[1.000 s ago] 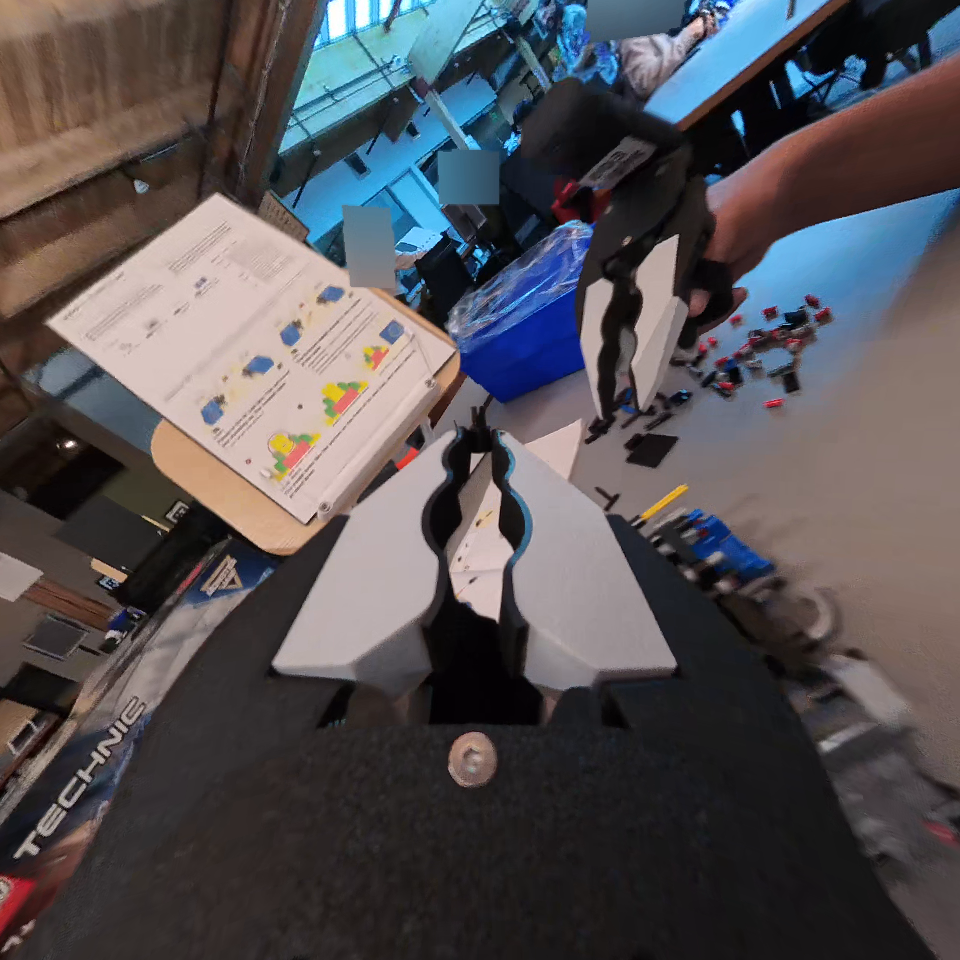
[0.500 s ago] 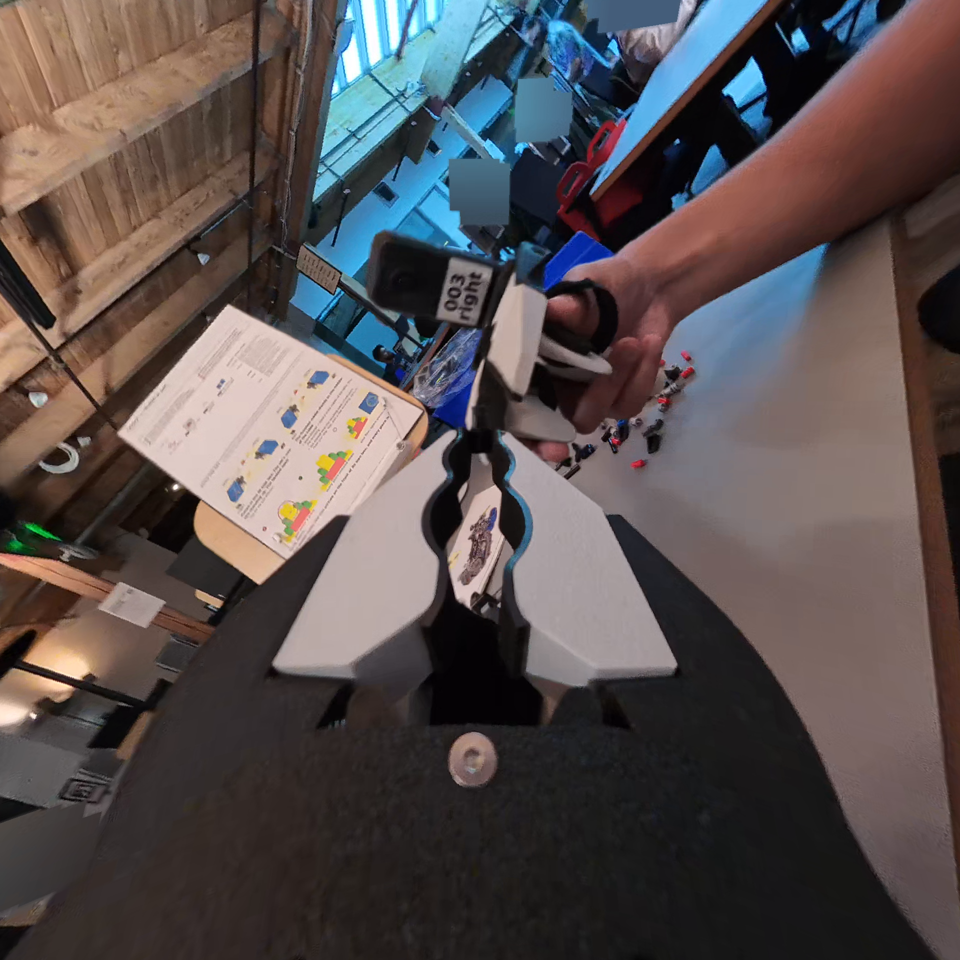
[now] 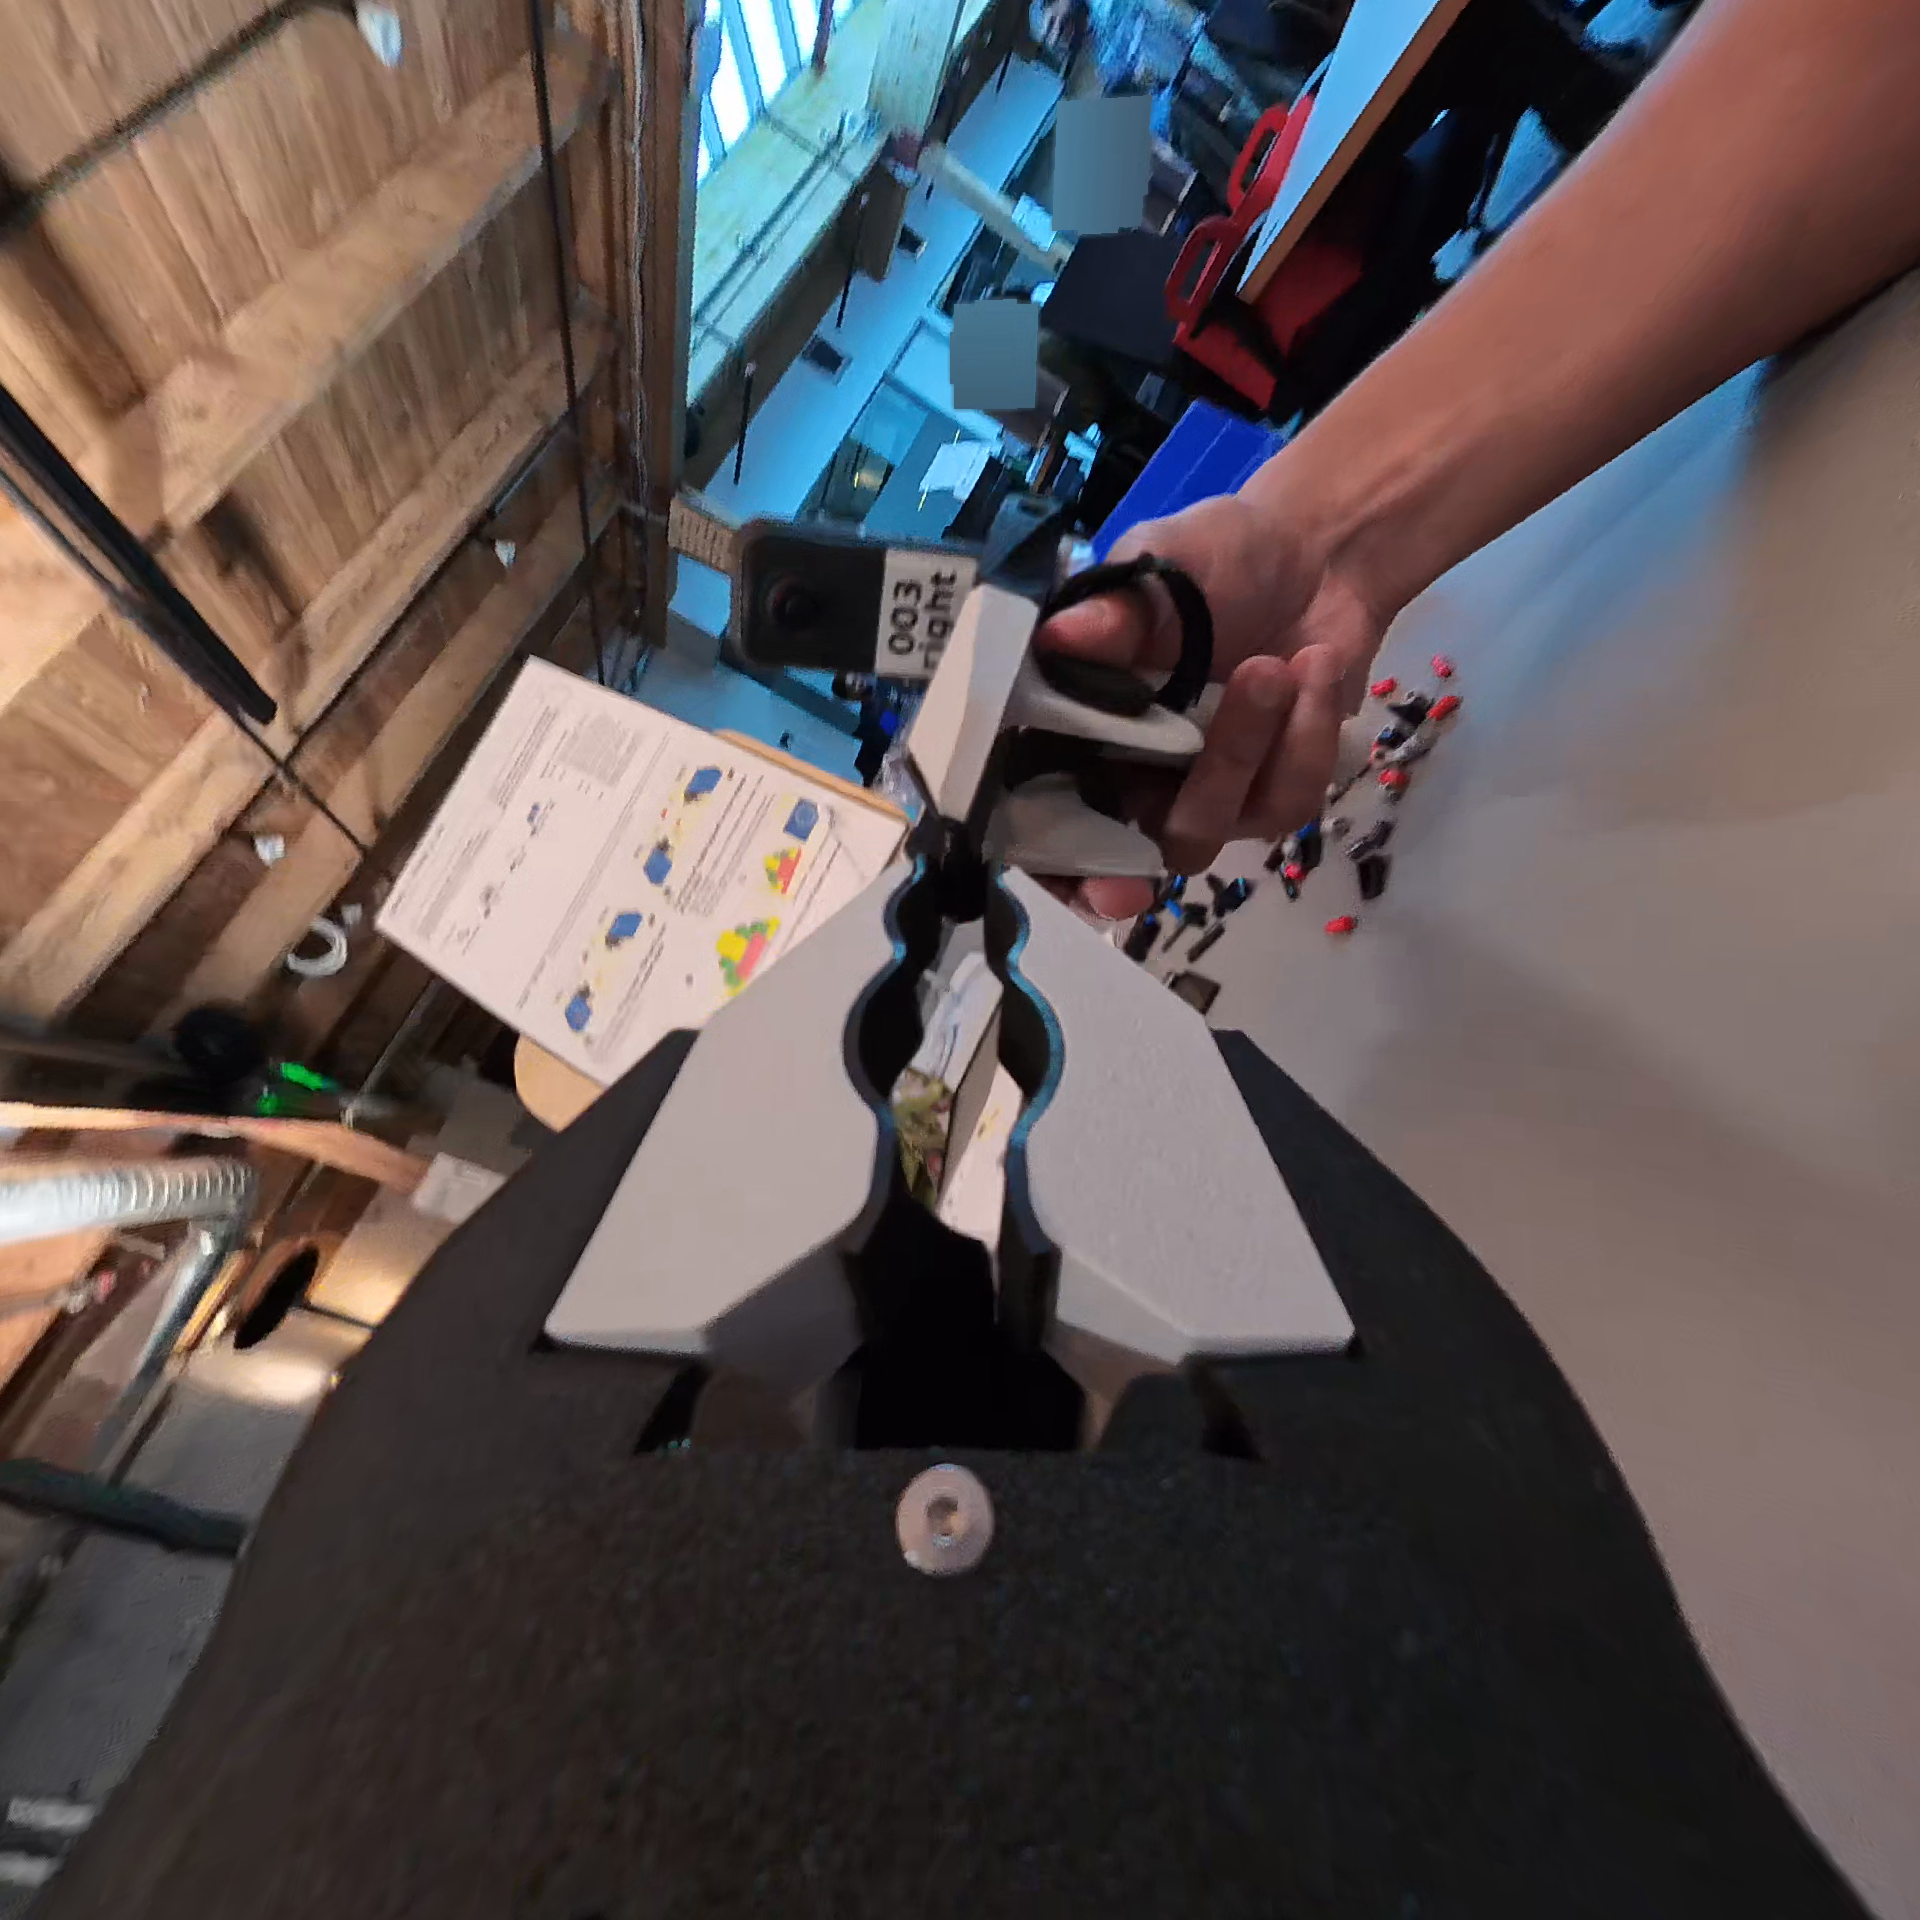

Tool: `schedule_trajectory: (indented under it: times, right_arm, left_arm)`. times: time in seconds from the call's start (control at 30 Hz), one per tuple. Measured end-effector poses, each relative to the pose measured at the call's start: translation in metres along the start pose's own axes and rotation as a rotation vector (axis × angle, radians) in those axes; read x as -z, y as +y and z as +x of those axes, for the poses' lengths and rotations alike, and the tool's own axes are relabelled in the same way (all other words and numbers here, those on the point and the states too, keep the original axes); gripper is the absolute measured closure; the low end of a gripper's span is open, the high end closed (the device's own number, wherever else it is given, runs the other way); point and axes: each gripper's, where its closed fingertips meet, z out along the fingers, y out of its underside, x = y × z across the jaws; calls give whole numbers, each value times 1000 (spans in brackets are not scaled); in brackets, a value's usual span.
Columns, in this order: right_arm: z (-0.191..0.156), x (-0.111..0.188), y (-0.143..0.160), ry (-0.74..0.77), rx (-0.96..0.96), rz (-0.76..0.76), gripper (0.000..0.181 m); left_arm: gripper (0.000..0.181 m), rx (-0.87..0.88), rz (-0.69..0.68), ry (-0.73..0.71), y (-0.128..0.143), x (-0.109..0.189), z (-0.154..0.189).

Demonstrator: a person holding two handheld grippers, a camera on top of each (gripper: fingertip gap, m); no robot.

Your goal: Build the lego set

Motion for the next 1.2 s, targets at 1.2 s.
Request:
schedule_trajectory:
  times: [1.2]
  right_arm:
    - [57,20,22,486,505,-285,175]
  left_arm:
    - [156,608,-327,244,58,8,27]
